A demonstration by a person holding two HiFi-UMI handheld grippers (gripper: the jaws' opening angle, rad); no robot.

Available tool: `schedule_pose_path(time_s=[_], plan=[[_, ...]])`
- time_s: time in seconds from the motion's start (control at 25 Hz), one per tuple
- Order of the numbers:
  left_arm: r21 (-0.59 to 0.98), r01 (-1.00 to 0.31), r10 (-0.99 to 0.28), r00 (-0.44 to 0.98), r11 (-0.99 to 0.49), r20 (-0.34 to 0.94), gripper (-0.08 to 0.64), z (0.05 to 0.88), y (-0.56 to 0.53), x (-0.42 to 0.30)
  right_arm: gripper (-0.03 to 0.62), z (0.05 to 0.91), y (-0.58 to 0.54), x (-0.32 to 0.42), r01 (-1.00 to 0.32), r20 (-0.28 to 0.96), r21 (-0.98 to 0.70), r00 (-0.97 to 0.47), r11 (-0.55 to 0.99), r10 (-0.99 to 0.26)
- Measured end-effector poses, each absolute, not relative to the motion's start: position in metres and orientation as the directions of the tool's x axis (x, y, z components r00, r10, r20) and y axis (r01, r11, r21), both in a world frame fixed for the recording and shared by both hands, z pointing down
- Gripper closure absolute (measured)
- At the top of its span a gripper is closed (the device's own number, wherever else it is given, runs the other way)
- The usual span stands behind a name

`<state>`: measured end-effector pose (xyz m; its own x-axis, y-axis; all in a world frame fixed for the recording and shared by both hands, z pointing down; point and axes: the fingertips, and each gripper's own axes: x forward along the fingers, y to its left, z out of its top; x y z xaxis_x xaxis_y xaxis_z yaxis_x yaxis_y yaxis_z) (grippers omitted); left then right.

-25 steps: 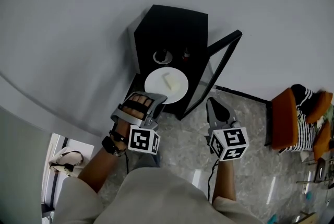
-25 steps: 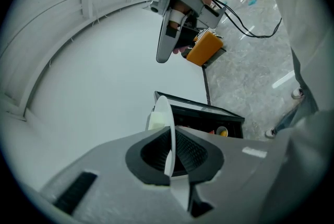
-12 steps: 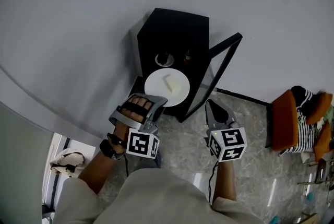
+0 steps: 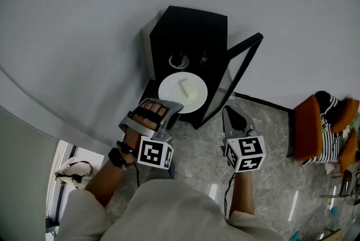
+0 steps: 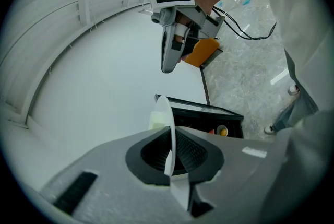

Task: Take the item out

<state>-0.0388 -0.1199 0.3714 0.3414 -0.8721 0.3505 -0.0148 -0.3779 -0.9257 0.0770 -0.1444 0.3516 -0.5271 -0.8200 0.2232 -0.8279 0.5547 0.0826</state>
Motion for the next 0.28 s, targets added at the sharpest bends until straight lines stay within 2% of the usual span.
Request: schedule_pose_path(time_s=[0.28], plan=[[-0.927,-0.015,-0.874,0.338,-0.375,0.349,0.541,0.3717,-0.1205,-0.0379,0.586,0.3536,-0.1455,0.0754,-0.822,0.215,0.088,-0.536,0.563,-0.816]])
